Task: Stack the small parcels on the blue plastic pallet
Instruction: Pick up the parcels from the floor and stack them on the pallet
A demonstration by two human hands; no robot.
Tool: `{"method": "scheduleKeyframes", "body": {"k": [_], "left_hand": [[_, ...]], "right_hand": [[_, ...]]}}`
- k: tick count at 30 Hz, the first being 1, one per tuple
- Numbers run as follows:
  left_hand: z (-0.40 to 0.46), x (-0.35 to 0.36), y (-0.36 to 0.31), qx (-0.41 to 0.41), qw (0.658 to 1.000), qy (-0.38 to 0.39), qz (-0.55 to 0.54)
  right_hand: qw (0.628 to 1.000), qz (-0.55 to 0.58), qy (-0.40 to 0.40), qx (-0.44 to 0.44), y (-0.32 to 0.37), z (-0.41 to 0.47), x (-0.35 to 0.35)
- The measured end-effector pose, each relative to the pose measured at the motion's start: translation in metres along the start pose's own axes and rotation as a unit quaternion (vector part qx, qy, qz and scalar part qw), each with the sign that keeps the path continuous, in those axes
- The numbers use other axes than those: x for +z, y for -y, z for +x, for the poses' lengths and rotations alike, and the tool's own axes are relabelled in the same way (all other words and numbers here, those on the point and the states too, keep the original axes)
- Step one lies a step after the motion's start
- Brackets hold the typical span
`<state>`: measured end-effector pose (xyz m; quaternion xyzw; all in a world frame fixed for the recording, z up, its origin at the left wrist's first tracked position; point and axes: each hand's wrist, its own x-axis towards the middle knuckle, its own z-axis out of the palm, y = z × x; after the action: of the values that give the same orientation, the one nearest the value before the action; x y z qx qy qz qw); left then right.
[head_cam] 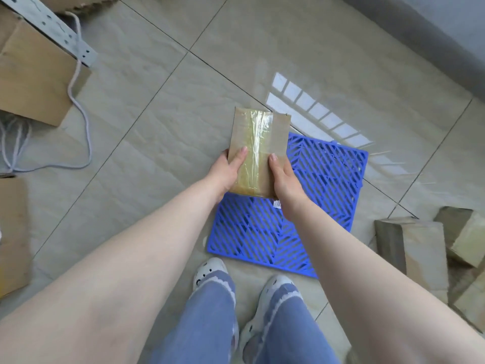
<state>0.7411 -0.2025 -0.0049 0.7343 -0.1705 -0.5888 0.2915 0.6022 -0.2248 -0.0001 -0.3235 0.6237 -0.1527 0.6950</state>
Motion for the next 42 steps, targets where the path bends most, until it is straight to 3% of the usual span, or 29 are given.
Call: {"method": "scheduleKeyframes", "body": {"k": [9,19,27,37,42], "left_hand": [[0.065,0.015,0.044,-0.004,1.0,-0.001,-0.012],[0.07,0.011,0.04,0.022,0.999,0.001,0.042],[0.065,0.012,0.038,-0.008,0.998,-0.027,0.063],[-0.037,0.008,0.017,-0.045,0.979,-0.186,0.078],[-0.134,0.034,0.001,-0.063,0.988,-0.141,0.023]], "right_hand": [[0.999,-0.04,-0.015,-0.004,-0.04,0.068,-0.004],[0.998,0.019,-0.055,-0.011,-0.047,0.065,0.009],[0.999,-0.017,-0.044,0.027,-0.038,0.059,0.002],[0.992,-0.034,-0.082,0.087,-0.011,-0.039,-0.036],[0.99,0.034,-0.092,0.097,-0.003,-0.136,-0.063]]}}
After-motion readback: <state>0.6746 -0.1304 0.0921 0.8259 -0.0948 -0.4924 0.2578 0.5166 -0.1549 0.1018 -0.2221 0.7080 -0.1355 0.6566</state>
